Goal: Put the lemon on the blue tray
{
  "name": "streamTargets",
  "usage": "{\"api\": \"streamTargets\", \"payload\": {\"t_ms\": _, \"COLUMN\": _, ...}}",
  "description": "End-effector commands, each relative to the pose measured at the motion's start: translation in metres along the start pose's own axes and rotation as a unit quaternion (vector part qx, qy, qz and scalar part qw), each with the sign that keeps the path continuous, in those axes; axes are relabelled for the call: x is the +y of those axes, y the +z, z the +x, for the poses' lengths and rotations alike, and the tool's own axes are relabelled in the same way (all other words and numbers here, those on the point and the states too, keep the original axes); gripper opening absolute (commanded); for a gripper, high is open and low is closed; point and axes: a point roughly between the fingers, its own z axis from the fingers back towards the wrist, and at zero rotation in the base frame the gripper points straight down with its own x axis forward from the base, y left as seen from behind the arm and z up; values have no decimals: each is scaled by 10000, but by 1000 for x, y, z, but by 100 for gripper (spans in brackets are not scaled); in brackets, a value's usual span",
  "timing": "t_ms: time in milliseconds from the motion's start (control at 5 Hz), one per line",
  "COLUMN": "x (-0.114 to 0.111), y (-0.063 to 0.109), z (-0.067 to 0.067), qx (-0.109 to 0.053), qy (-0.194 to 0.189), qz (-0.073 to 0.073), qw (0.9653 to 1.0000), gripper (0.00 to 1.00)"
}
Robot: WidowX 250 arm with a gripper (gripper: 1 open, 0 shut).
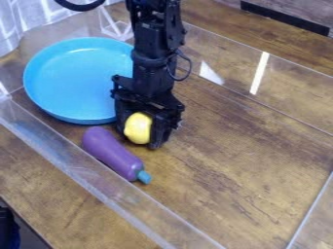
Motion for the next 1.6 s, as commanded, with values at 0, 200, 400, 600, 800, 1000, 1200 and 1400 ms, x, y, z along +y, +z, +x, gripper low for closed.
{"api": "streamTargets", "payload": {"t_ms": 0, "x": -3, "y": 24, "z": -4, "qx": -387, "qy": 132, "qz": -51, "qw": 9992, "gripper": 0}}
{"api": "streamTargets", "payload": {"t_ms": 200, "x": -13, "y": 25, "z": -12, "qx": -399, "qy": 124, "qz": -101, "qw": 9991, "gripper": 0}}
{"api": "streamTargets", "payload": {"t_ms": 400, "x": -10, "y": 30, "z": -15, "qx": -407, "qy": 64, "qz": -65, "qw": 9991, "gripper": 0}}
{"api": "streamTargets", "payload": {"t_ms": 600, "x": -7, "y": 35, "z": -19, "qx": -414, "qy": 2, "qz": -32, "qw": 9991, "gripper": 0}}
{"api": "streamTargets", "payload": {"t_ms": 800, "x": -1, "y": 41, "z": -19, "qx": -431, "qy": -83, "qz": 5, "qw": 9990, "gripper": 0}}
{"api": "streamTargets", "payload": {"t_ms": 1000, "x": 6, "y": 48, "z": -19, "qx": -464, "qy": -150, "qz": 30, "qw": 9988, "gripper": 0}}
{"api": "streamTargets", "payload": {"t_ms": 1200, "x": 23, "y": 79, "z": -17, "qx": -686, "qy": 183, "qz": 90, "qw": 9974, "gripper": 0}}
{"api": "streamTargets", "payload": {"t_ms": 1400, "x": 45, "y": 111, "z": -20, "qx": -920, "qy": 629, "qz": 128, "qw": 9937, "gripper": 0}}
